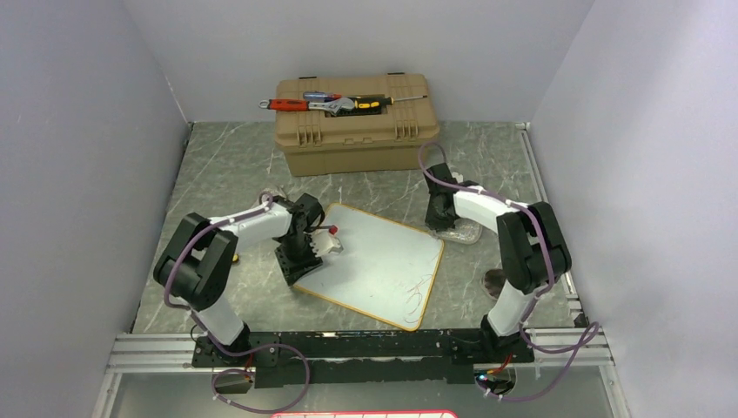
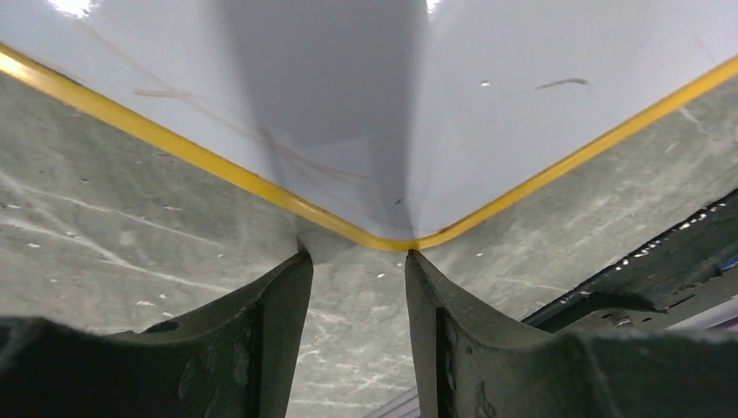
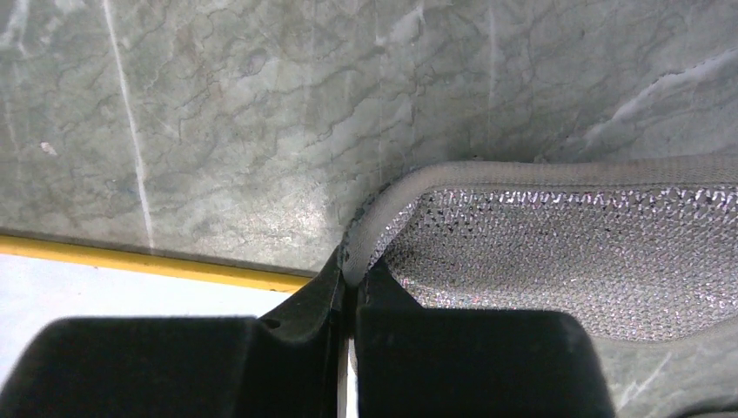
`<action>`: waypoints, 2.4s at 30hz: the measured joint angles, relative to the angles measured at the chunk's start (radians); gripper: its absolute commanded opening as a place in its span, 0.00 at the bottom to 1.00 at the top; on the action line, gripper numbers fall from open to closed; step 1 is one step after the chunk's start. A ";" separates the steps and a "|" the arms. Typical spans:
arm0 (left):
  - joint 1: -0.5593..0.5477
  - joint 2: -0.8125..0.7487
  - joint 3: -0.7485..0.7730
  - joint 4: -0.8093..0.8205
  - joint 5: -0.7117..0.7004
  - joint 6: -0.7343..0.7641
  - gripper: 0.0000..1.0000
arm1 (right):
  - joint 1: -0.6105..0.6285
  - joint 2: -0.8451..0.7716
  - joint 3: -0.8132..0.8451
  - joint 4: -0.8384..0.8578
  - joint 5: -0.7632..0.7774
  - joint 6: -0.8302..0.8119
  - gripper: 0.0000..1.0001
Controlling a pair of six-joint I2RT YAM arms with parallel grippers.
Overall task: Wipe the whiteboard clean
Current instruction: Erase the whiteboard at the center of the board.
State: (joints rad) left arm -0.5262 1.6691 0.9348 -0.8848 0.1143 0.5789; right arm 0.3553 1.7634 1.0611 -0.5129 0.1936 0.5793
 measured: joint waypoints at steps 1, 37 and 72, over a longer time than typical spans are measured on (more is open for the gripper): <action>0.000 0.013 0.011 -0.006 -0.009 -0.002 0.51 | -0.002 -0.018 -0.024 0.023 -0.004 0.001 0.00; 0.014 -0.120 -0.029 -0.077 0.072 0.120 0.72 | -0.008 -0.090 -0.088 -0.069 -0.055 -0.046 0.00; -0.039 0.254 0.362 0.121 -0.230 -0.018 0.69 | 0.186 -0.520 -0.510 0.090 -0.154 0.148 0.00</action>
State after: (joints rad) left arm -0.5652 1.9232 1.2964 -0.7643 -0.1154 0.5606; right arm 0.5415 1.2430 0.5507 -0.4225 0.0395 0.7273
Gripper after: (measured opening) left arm 0.702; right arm 0.039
